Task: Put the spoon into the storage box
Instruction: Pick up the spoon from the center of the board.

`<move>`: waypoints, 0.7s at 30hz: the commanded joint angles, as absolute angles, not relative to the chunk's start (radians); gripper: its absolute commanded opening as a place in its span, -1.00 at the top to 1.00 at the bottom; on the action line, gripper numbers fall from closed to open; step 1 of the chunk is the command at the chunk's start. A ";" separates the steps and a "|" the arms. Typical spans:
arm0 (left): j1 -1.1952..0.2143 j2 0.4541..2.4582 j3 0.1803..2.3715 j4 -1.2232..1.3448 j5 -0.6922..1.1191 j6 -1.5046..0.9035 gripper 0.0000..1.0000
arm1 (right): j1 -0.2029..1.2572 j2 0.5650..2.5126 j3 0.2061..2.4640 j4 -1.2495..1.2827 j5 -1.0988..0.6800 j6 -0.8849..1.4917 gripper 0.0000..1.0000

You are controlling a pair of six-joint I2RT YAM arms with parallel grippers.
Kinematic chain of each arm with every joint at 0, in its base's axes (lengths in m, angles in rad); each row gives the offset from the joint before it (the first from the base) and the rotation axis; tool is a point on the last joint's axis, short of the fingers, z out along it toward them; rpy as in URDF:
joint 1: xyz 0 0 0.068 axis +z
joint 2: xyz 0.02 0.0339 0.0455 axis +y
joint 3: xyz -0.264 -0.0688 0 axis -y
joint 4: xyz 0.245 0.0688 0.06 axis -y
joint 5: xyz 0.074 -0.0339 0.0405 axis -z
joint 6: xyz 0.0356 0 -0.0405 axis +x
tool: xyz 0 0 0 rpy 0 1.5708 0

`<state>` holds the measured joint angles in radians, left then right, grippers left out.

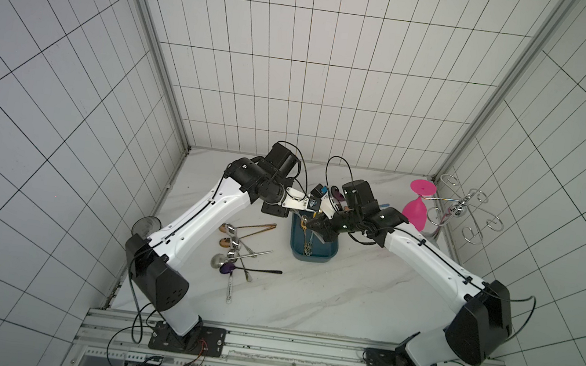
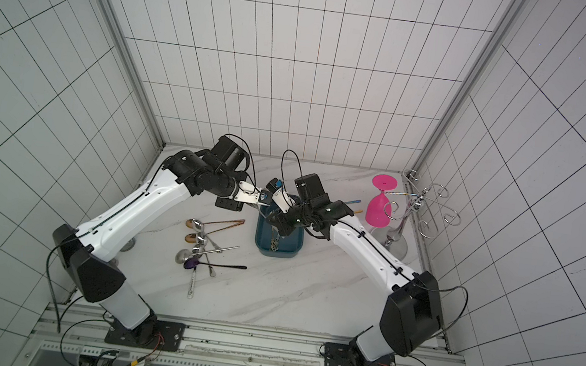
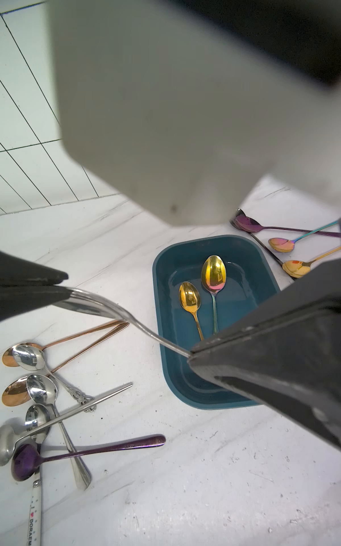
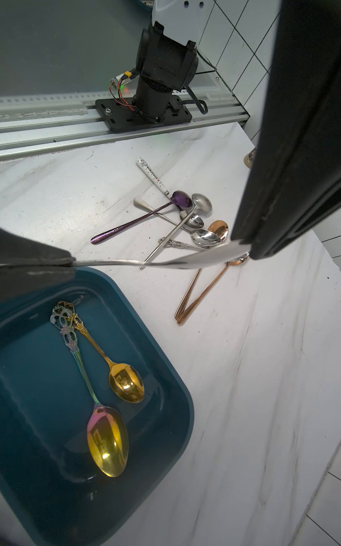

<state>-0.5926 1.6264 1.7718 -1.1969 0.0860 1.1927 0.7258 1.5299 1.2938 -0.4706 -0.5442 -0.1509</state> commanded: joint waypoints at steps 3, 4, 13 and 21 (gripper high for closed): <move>-0.583 1.591 1.792 -1.167 0.122 1.120 0.24 | 0.681 1.487 1.191 -0.372 -0.555 -0.018 1.00; -0.580 1.586 1.791 -1.166 0.129 1.112 0.13 | 0.666 1.480 1.166 -0.329 -0.571 0.022 1.00; -0.503 1.523 1.749 -1.184 0.191 0.966 -0.69 | 0.586 1.457 0.956 -0.017 -0.551 0.430 1.00; -0.394 1.444 1.565 -1.094 0.191 0.724 -0.97 | 0.587 1.496 0.875 0.155 -0.514 0.721 1.00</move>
<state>-0.4210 1.4666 1.6222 -1.1568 0.1833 0.8642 0.5888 1.4857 0.8860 0.0589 -0.5381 0.5922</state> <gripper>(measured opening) 0.986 0.037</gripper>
